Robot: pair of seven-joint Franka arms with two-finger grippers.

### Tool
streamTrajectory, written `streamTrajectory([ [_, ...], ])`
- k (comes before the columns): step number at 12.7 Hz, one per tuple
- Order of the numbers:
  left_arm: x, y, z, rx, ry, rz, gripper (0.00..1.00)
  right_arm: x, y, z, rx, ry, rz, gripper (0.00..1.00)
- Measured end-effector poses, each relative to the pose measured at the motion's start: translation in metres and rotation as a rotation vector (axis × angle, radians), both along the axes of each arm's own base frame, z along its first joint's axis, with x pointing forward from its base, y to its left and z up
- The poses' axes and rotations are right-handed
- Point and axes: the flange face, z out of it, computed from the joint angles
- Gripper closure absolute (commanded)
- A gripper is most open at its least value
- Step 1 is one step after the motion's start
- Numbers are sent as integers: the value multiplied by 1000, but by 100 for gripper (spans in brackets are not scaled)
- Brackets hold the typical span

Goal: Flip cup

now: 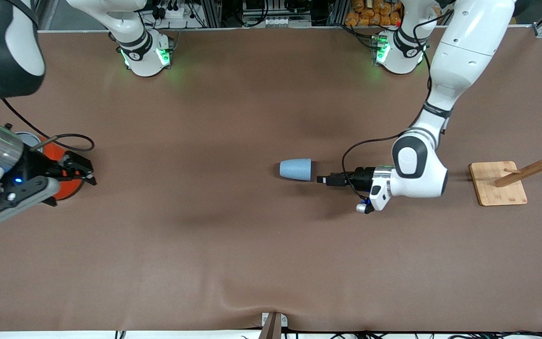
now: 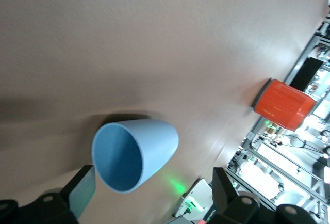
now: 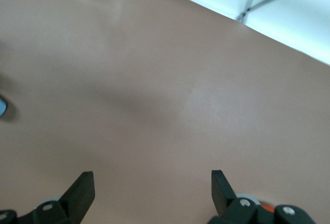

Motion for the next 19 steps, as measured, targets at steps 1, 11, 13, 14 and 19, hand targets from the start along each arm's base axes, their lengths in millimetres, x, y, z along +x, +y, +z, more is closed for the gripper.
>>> streamTrajectory([
  [1, -8, -7, -5, -33, 1, 12, 0, -8, -8, 11, -2, 22, -136, 0],
  [11, -36, -24, -41, -143, -91, -7, 41, -117, -69, 23, -37, 50, -458, 0],
  [13, -39, -30, -45, -165, -87, 15, 80, -112, -70, 34, -72, 3, -452, 0],
  [14, -40, -35, -46, -176, -84, 26, 93, -112, -70, 41, -86, -3, -450, 0],
  [19, -29, -27, -40, -172, -110, 41, 100, -119, -74, 61, -62, 38, -459, 0],
])
